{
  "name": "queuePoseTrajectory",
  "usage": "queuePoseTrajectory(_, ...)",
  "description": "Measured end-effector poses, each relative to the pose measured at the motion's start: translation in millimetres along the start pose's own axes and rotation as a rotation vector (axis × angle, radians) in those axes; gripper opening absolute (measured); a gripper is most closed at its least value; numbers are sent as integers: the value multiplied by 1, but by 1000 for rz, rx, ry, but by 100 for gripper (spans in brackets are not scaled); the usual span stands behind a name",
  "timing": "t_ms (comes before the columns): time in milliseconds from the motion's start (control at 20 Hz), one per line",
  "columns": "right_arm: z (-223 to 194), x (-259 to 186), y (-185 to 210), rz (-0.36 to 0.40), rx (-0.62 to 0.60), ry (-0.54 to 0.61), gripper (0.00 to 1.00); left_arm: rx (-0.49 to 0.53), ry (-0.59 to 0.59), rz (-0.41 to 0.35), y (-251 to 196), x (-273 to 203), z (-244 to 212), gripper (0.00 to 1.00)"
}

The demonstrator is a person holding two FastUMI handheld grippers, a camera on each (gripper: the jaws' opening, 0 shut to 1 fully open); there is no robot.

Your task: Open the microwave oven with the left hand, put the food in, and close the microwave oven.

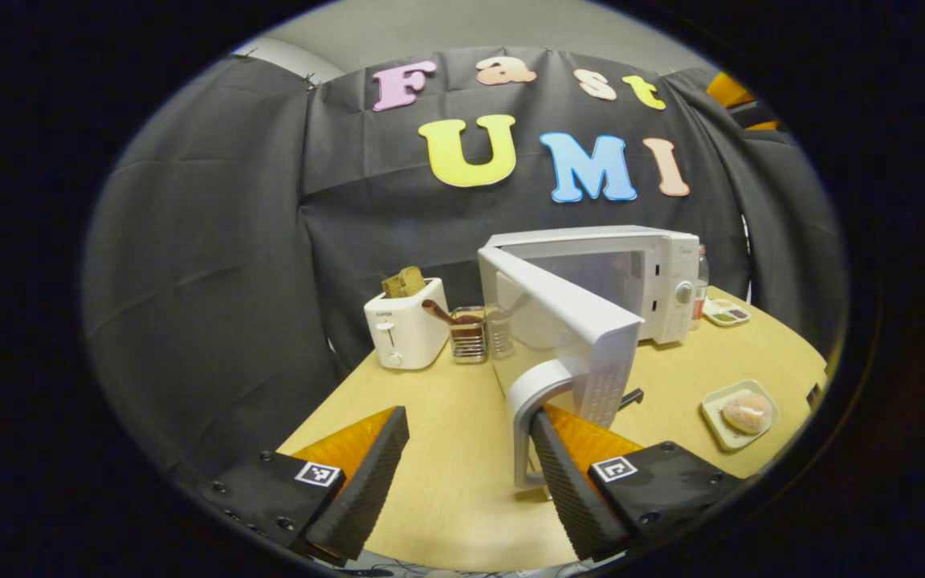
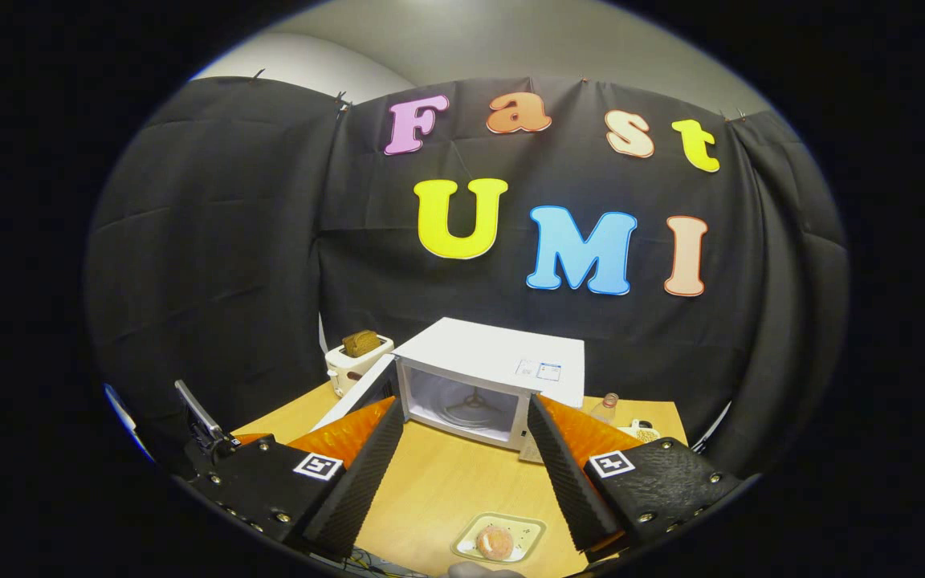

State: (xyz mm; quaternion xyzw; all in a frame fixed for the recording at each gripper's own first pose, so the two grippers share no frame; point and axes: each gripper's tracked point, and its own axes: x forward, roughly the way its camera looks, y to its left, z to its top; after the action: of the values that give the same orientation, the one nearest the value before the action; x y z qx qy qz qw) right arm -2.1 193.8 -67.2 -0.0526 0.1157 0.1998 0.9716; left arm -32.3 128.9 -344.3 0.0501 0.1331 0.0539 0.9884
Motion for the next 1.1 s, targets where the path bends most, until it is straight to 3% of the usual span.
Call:
queuePoseTrajectory(100, -2, 0, 3, 2, 2, 4, 96, 33, -1, 18, 10, -5, 0, 95)
queuePoseTrajectory(150, -2, 0, 2, 0, 3, 4, 96, 54, -7, 34, 17, -8, 2, 100)
queuePoseTrajectory(250, -5, 2, 2, -3, 6, 6, 96, 77, -22, 68, 35, -12, 2, 100)
queuePoseTrajectory(450, -12, 1, 5, 9, 37, 22, 96, 99, -11, 100, 57, -7, -4, 94)
queuePoseTrajectory(650, -19, -4, -6, -6, 7, 21, 96, 84, -44, 125, 64, -20, 16, 98)
queuePoseTrajectory(750, -42, -11, -17, -14, 2, 64, 96, 82, -77, 132, 61, -38, 35, 94)
queuePoseTrajectory(850, -67, -22, -27, -16, 9, 100, 96, 69, -110, 122, 50, -57, 59, 100)
queuePoseTrajectory(1100, -150, -52, -56, -24, -14, 206, 96, 54, -215, 81, 2, -98, 139, 100)
